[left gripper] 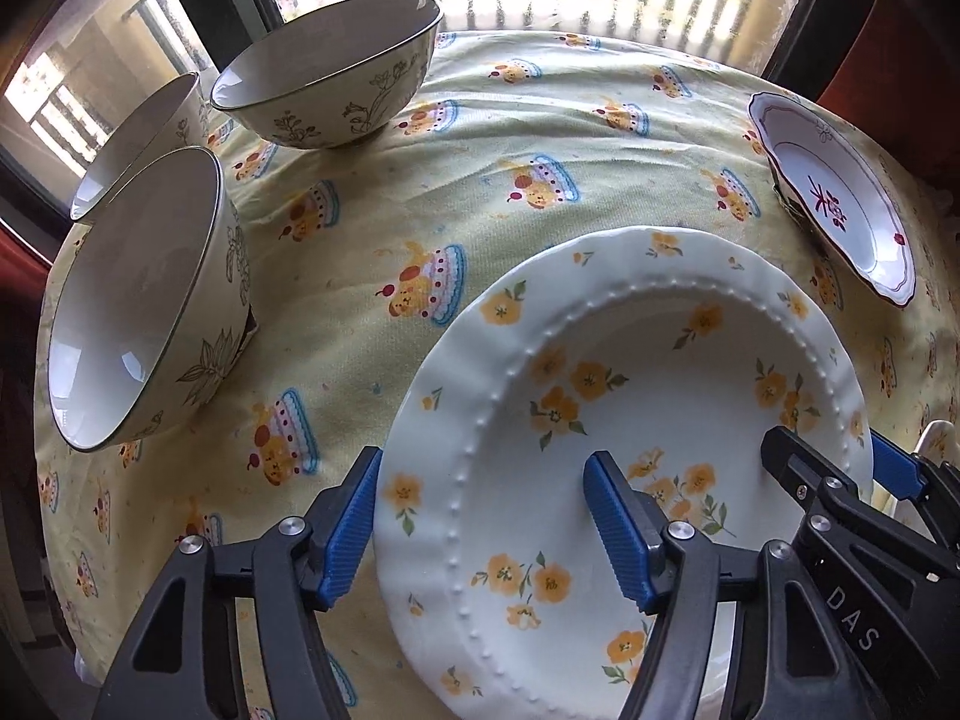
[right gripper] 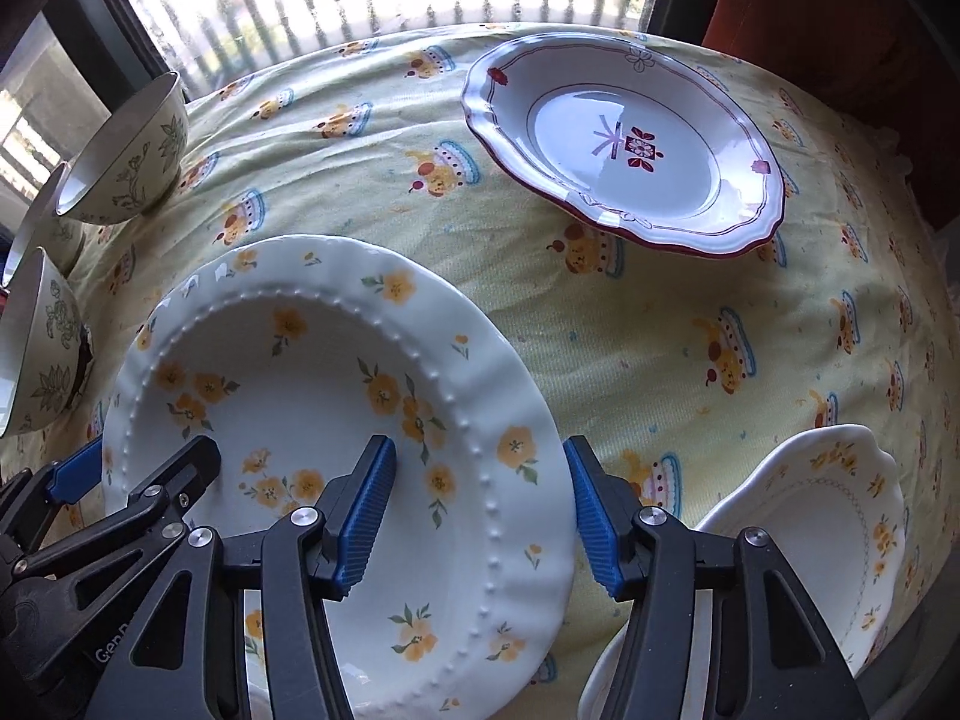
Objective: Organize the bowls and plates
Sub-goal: 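Grasp the beaded-rim flower plate rim with the left gripper while the right gripper grips it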
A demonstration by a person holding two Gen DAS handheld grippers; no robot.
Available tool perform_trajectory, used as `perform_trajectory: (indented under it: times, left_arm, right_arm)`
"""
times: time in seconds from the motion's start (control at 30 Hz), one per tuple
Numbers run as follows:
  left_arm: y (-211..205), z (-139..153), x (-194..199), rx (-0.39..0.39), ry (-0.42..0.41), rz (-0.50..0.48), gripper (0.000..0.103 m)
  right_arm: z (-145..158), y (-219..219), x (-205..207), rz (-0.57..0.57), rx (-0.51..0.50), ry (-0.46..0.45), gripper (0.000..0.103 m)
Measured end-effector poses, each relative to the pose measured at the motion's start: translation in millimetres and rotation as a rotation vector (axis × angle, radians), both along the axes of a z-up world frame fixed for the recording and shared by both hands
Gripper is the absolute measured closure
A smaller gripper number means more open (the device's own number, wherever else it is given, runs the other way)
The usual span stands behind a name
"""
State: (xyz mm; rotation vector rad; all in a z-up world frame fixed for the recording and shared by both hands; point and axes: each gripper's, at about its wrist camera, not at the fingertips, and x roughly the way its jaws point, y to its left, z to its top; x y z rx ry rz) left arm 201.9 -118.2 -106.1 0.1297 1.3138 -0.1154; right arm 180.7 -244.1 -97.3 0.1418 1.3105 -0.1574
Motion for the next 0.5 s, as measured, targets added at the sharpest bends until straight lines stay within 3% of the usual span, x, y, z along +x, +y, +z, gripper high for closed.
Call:
perform_trajectory:
  times: [0.27,0.43,0.5]
  left_arm:
    - [11,-5,-8,-0.060,0.013,0.036,0.034]
    - [9,-6,-17,-0.051,-0.019,-0.046,0.033]
    - [12,-6,-17,-0.061,0.003,-0.037,0.033]
  right_arm:
    - [-5,-3,3,-0.033,0.039,0.000,0.034]
    - [-3,0,3,-0.044,0.030,0.021,0.036]
    - [-2,1,3,-0.047,0.022,0.024,0.036]
